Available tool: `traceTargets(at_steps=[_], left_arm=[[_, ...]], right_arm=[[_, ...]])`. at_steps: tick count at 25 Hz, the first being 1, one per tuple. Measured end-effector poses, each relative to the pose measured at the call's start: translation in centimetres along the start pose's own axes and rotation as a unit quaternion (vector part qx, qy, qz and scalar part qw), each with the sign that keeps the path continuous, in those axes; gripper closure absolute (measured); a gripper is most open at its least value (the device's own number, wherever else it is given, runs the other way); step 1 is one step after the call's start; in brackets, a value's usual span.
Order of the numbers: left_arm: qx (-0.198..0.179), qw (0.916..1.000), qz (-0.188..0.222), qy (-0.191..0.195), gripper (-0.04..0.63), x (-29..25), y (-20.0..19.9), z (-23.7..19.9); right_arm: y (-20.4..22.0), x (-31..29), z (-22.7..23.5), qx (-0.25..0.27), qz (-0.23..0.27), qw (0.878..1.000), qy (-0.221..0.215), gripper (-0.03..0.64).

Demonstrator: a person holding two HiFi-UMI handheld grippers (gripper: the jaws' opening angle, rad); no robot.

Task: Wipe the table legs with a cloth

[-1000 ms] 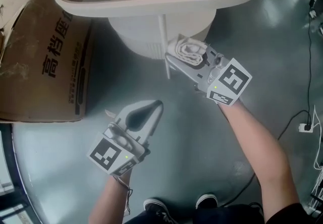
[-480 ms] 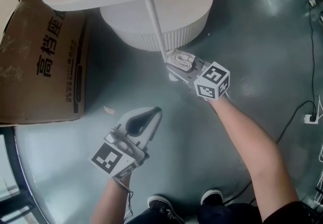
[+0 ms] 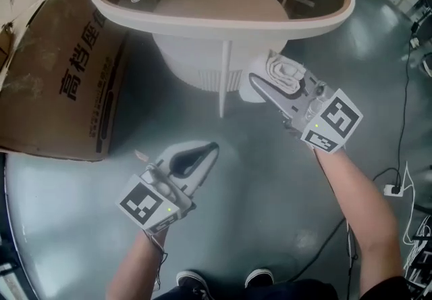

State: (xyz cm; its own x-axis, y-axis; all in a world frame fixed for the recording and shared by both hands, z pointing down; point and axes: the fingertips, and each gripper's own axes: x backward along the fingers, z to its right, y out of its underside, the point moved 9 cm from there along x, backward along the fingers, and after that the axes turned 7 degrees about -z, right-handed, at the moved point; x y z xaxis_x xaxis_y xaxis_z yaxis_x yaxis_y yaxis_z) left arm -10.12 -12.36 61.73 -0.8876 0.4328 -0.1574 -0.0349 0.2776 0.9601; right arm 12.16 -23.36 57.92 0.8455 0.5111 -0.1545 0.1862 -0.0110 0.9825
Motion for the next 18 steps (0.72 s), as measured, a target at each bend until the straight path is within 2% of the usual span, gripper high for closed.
traceTargets(at_steps=[2,5,7,9,11,14,18], left_arm=[[-0.010,0.9996,0.026,-0.002,0.591,-0.2,-0.8,-0.2],[-0.013,0.9997,0.020,-0.009,0.591,-0.2,-1.1,-0.1],[-0.002,0.9998,-0.008,-0.020,0.591,0.1,-0.6,-0.1],[0.002,0.9997,-0.011,-0.022,0.591,0.2,-0.2,-0.3],[0.003,0.9996,-0.013,-0.025,0.591,0.4,0.3,-0.6],[-0.003,0.9996,0.020,-0.018,0.591,0.5,0.5,-1.1],[0.011,0.9996,-0.016,-0.022,0.591,0.9,2.0,-1.1]], right_arm=[[-4.5,-0.3,-0.5,0.081,0.020,0.996,-0.017,0.531],[-6.9,-1.3,-0.9,0.095,0.039,0.995,-0.011,0.531],[-6.8,-1.7,-1.4,0.109,0.041,0.993,-0.005,0.531],[-6.4,-1.9,-1.9,0.118,0.051,0.992,-0.005,0.531],[-5.4,-2.1,-1.9,0.112,0.060,0.992,-0.012,0.532],[-2.6,-2.7,-1.9,0.088,0.050,0.995,-0.026,0.532],[3.1,-3.7,-2.3,0.022,0.040,0.998,-0.032,0.532]])
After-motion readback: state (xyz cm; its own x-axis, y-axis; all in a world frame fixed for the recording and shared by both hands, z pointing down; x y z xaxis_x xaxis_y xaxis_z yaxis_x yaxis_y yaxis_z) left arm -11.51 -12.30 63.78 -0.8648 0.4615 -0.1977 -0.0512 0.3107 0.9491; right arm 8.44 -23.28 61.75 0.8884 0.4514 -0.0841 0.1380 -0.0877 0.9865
